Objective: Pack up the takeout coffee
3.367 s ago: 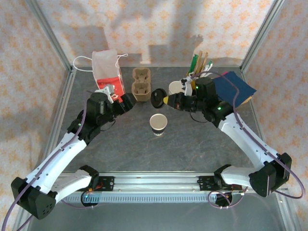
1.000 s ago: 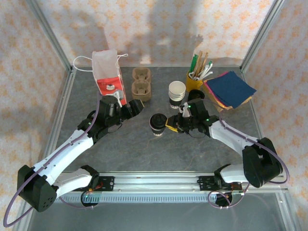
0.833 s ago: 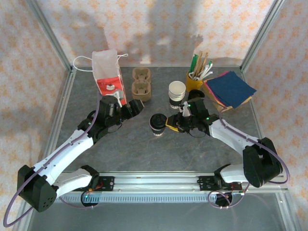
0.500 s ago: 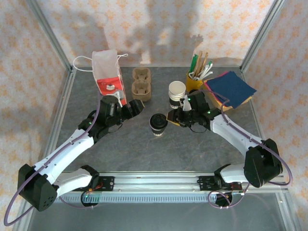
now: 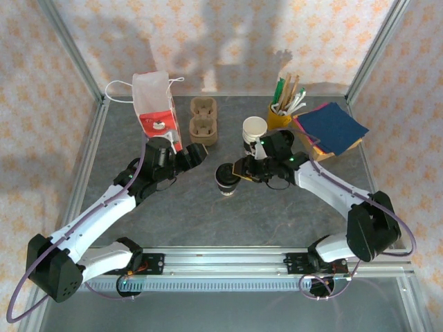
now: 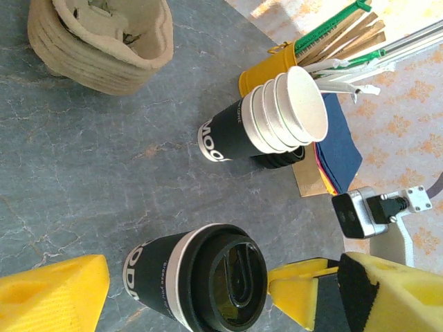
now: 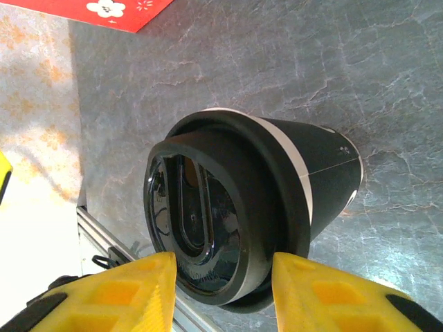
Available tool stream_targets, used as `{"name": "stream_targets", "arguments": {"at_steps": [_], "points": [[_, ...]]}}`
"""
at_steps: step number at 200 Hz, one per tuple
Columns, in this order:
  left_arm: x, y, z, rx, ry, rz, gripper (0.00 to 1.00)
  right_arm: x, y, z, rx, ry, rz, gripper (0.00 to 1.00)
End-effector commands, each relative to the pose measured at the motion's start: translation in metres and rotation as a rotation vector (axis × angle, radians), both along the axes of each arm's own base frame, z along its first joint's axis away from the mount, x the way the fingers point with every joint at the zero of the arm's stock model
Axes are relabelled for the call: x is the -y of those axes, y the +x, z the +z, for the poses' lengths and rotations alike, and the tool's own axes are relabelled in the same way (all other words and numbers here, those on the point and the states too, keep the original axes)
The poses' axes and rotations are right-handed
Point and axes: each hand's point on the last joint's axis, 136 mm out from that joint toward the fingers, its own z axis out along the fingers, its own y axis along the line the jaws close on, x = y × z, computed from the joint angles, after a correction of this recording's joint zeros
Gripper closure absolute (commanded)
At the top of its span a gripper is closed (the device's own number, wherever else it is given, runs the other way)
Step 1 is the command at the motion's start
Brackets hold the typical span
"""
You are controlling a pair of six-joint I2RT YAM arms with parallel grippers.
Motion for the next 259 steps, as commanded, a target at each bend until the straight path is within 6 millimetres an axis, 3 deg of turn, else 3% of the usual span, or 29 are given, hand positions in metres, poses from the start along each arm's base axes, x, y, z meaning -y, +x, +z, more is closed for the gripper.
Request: {"name": "stream_targets", "arguments": {"at_steps": [1, 71, 112, 155, 181, 259], "points": [[-0.003, 0.0, 0.004, 0.018, 0.021, 0.009, 0.13, -0.007, 0.011, 0.014, 0.057, 0.012, 0.0, 0.6], [-0.004, -0.001, 0.001, 0.013, 0.028, 0.011, 0.13, -0.013, 0.011, 0.018, 0.063, 0.031, 0.011, 0.6], [-0.004, -0.003, -0.013, -0.014, 0.048, 0.004, 0.12, -0.007, 0.01, 0.024, 0.107, -0.003, 0.023, 0.59], [0.019, -0.005, -0.035, -0.069, 0.076, -0.102, 0.12, 0.01, 0.011, 0.025, 0.149, -0.053, -0.01, 0.49], [0.034, -0.004, -0.054, -0.107, 0.11, -0.159, 0.12, 0.02, 0.013, 0.027, 0.173, -0.042, -0.041, 0.48], [0.05, -0.005, -0.079, -0.148, 0.11, -0.223, 0.13, 0.016, 0.015, 0.008, 0.147, -0.019, -0.032, 0.48]]}}
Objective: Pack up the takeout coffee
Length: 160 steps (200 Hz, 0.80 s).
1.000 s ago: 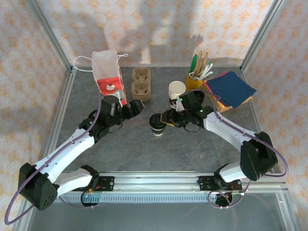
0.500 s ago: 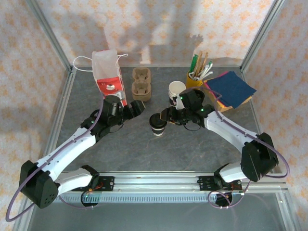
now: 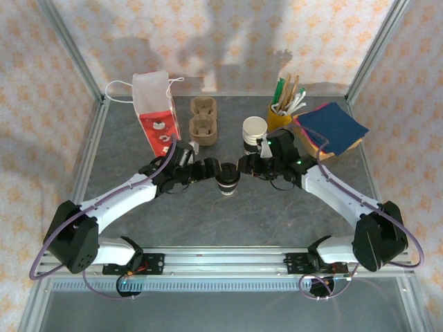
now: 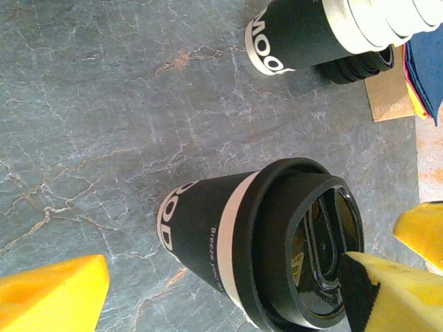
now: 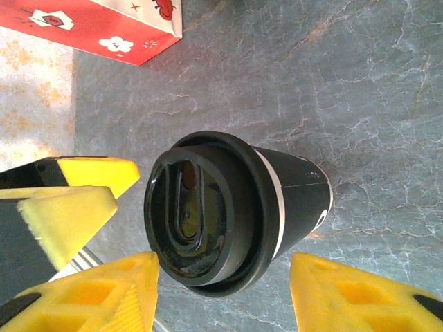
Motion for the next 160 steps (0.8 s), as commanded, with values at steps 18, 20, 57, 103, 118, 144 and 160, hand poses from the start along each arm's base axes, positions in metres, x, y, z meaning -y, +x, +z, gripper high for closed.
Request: {"name": "stream_targets", "arguments": {"at_steps": [18, 20, 57, 103, 118, 144, 160], "points": [[0.013, 0.0, 0.002, 0.03, -0.034, -0.058, 0.13, -0.005, 0.007, -0.008, 0.012, 0.009, 0.009, 0.48], [0.013, -0.001, 0.002, 0.029, -0.035, -0.058, 0.13, -0.005, 0.007, -0.008, 0.013, 0.009, 0.01, 0.48], [0.017, -0.002, -0.004, 0.017, -0.036, -0.075, 0.18, -0.009, 0.009, -0.018, -0.01, 0.013, 0.017, 0.49], [0.02, -0.004, -0.015, -0.001, -0.031, -0.086, 0.23, -0.01, 0.01, -0.027, -0.024, 0.009, 0.021, 0.49], [0.02, -0.004, -0.015, 0.0, -0.032, -0.084, 0.24, -0.011, 0.011, -0.029, -0.029, 0.008, 0.021, 0.49], [0.018, -0.004, -0.021, -0.01, -0.021, -0.08, 0.25, -0.012, 0.011, -0.034, -0.04, 0.005, 0.026, 0.49], [0.016, -0.006, -0.027, -0.025, -0.006, -0.074, 0.26, -0.012, 0.011, -0.037, -0.044, -0.001, 0.029, 0.49]]}}
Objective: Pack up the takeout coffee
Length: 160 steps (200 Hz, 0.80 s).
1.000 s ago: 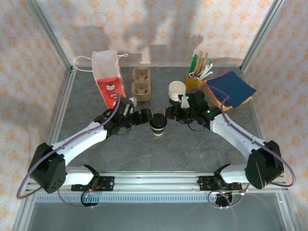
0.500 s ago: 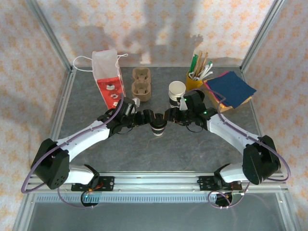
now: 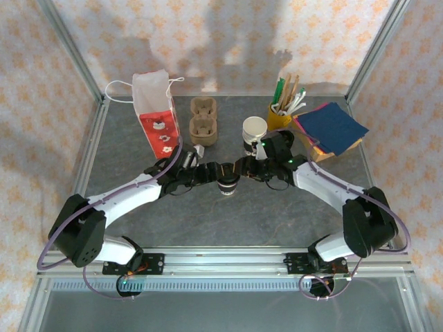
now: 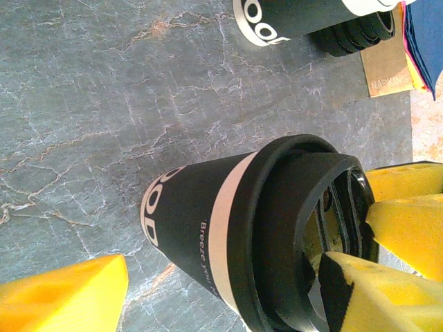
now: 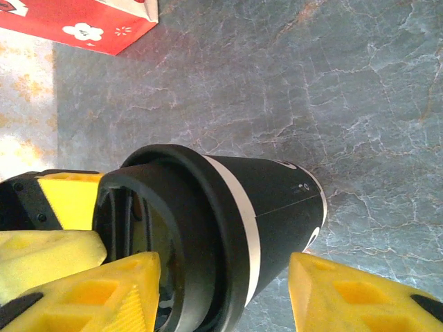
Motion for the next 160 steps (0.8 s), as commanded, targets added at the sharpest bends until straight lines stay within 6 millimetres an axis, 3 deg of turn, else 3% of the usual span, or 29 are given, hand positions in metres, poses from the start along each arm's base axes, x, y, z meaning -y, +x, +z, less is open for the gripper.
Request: {"name": "stream_targets", "arguments": {"at_steps": [1, 66, 93, 127, 160], "points": [[0.001, -0.002, -0.01, 0.001, 0.022, -0.014, 0.26, -0.002, 0.001, -0.003, 0.008, 0.006, 0.011, 0.49], [-0.014, -0.01, -0.037, -0.079, 0.122, 0.01, 0.29, 0.003, -0.001, -0.018, -0.013, -0.036, 0.019, 0.5], [-0.016, -0.014, -0.039, -0.079, 0.11, 0.013, 0.3, 0.002, -0.002, -0.023, -0.026, -0.04, 0.024, 0.5], [-0.02, -0.02, -0.052, -0.107, 0.132, 0.018, 0.31, 0.015, -0.011, -0.045, -0.056, -0.105, 0.005, 0.51], [-0.017, -0.018, -0.048, -0.092, 0.125, 0.009, 0.32, 0.019, -0.014, -0.048, -0.055, -0.115, -0.006, 0.51]]}}
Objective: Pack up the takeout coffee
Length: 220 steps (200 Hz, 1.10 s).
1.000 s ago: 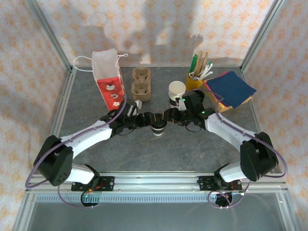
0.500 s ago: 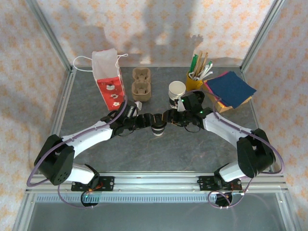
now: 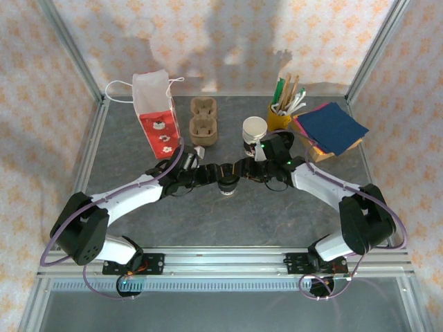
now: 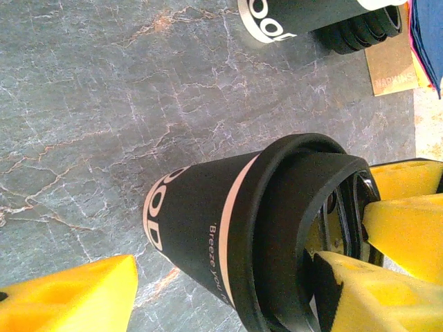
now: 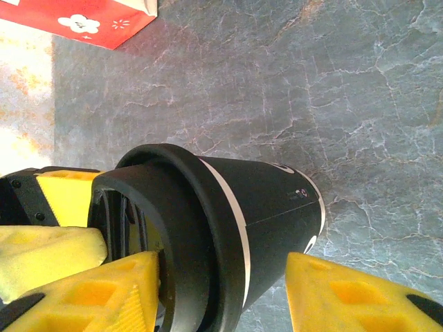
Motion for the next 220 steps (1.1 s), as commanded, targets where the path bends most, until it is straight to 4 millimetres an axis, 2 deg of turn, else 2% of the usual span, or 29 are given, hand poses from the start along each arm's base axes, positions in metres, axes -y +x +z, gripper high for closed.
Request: {"name": "stream_targets", "arguments": {"at_steps": [1, 49, 86, 143, 166, 195, 220], "points": [[-0.016, -0.019, -0.037, -0.09, 0.121, 0.006, 0.32, 0.021, -0.014, -0.037, -0.074, -0.118, -0.033, 0.51], [-0.009, -0.007, -0.019, -0.049, 0.118, -0.004, 0.32, 0.013, -0.007, -0.017, -0.045, -0.084, -0.017, 0.51], [-0.003, 0.008, 0.021, 0.073, 0.056, 0.035, 0.3, 0.013, 0.004, 0.01, 0.012, -0.098, -0.016, 0.5], [-0.007, 0.014, 0.059, 0.139, 0.041, 0.067, 0.29, 0.011, 0.013, 0.057, 0.102, -0.093, -0.035, 0.46], [-0.029, 0.018, 0.085, 0.208, 0.093, 0.154, 0.29, 0.01, 0.013, 0.075, 0.146, -0.115, -0.051, 0.43], [-0.082, 0.017, 0.122, 0.32, 0.144, 0.351, 0.26, 0.008, 0.011, 0.093, 0.217, -0.187, -0.078, 0.39], [-0.125, 0.005, 0.144, 0.4, 0.134, 0.507, 0.23, 0.01, 0.008, 0.101, 0.294, -0.283, -0.124, 0.27]]}}
